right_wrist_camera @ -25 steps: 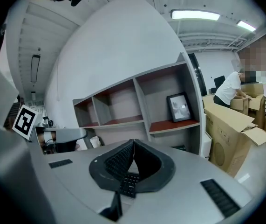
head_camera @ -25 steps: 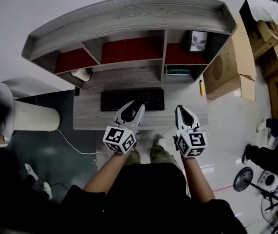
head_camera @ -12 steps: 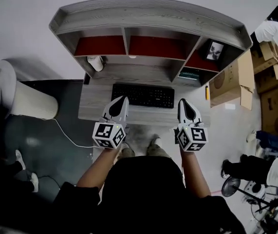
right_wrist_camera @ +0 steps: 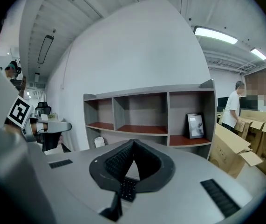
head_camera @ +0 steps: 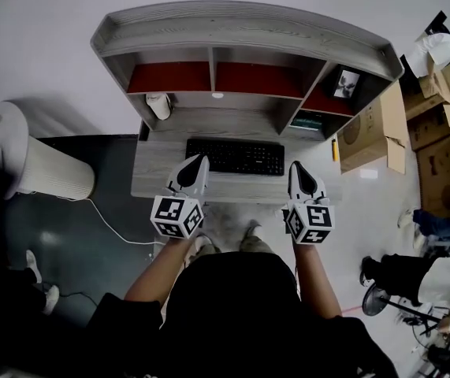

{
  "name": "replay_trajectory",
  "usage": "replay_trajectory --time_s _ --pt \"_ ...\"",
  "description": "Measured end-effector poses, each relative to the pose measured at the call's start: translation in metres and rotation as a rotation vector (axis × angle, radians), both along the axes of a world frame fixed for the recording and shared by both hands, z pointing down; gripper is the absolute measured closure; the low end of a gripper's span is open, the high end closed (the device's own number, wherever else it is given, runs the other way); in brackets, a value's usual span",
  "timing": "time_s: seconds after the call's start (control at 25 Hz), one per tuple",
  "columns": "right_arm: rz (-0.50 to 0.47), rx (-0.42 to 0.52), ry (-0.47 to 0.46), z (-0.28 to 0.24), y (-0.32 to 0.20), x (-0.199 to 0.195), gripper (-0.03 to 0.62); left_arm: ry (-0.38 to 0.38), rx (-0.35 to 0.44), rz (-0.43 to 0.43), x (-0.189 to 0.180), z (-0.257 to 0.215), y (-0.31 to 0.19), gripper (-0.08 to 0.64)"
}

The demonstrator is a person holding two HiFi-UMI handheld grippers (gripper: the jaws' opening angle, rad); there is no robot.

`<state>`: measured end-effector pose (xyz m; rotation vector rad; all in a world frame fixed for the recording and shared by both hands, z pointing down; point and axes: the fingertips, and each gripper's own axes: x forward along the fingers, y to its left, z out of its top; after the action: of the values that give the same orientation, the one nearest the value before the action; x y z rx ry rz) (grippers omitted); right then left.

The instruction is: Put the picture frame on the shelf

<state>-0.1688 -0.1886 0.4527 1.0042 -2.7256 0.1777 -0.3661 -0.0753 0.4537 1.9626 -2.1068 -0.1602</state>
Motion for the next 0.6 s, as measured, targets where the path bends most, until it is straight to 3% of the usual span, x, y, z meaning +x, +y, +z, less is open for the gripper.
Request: replay_trajectory --time_s 0.6 --pt "0.006 0.027 -0.001 -0.006 0.013 -0.003 0.580 0.004 -0.002 0.013 -0.001 0.002 0.008 0.543"
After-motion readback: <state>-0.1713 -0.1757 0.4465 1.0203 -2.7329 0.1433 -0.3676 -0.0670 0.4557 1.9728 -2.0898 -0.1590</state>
